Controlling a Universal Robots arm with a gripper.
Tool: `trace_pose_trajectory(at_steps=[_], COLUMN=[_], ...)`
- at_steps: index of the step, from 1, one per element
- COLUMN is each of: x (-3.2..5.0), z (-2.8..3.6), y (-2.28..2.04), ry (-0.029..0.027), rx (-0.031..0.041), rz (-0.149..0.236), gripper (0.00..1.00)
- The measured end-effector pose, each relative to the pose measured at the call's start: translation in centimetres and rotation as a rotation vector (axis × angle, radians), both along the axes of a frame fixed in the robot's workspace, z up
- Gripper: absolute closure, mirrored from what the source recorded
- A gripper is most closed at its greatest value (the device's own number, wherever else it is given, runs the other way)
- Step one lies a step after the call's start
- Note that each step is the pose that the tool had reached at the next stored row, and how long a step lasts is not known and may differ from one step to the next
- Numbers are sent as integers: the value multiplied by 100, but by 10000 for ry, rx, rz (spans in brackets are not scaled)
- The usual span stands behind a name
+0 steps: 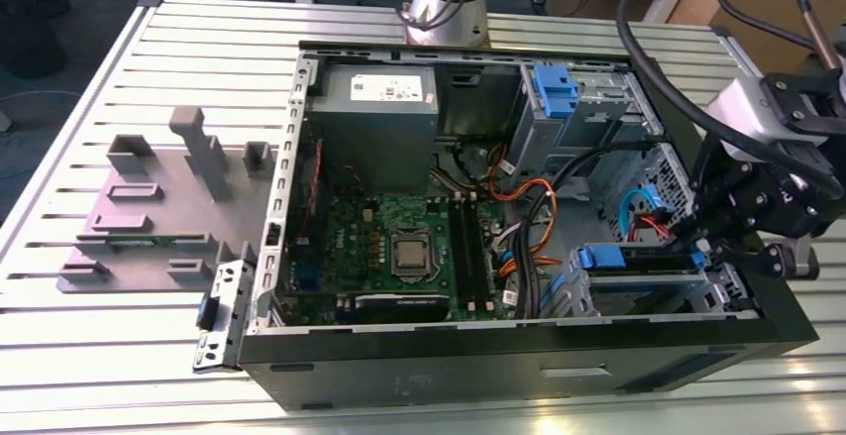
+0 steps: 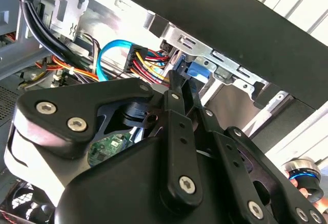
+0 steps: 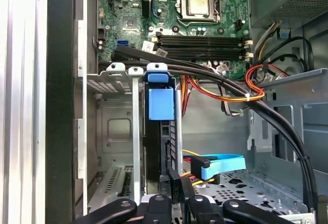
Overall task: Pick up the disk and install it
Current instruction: 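Insert the first disk wire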
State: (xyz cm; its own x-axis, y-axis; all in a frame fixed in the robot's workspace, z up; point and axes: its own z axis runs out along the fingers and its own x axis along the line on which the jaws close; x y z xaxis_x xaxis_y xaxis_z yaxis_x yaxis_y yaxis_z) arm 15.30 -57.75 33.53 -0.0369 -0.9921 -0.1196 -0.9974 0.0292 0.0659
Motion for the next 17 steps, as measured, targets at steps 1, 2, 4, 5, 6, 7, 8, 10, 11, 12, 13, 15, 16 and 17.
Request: trace_pose_trajectory(at_steps=[1,2,4,5,6,7,8,10,11,12,13,15,16,17], x=[0,0,-2,-3,-4,-5,-7,-10,-10,-11,-13,-15,-15,-16], z=[-5,-9,-18,-23,-28,-32,-36,-43,-46,-49,-53,-58,-61,-64], y=[-1,-1,-2,-3,-3,-4,-5,-8,-10,-12,-14,-18,-21,-23], ry=[0,0,0,0,0,0,0,0,0,0,1,0,0,0], rx=[1,-1,-3,-3,0,-1,-2,-3,-3,-2,-2,0,-1,0], rz=[1,2,4,5,5,5,5,6,7,7,6,7,7,8], gripper=[80,80,80,80,80,80,80,80,80,80,80,80,80,80])
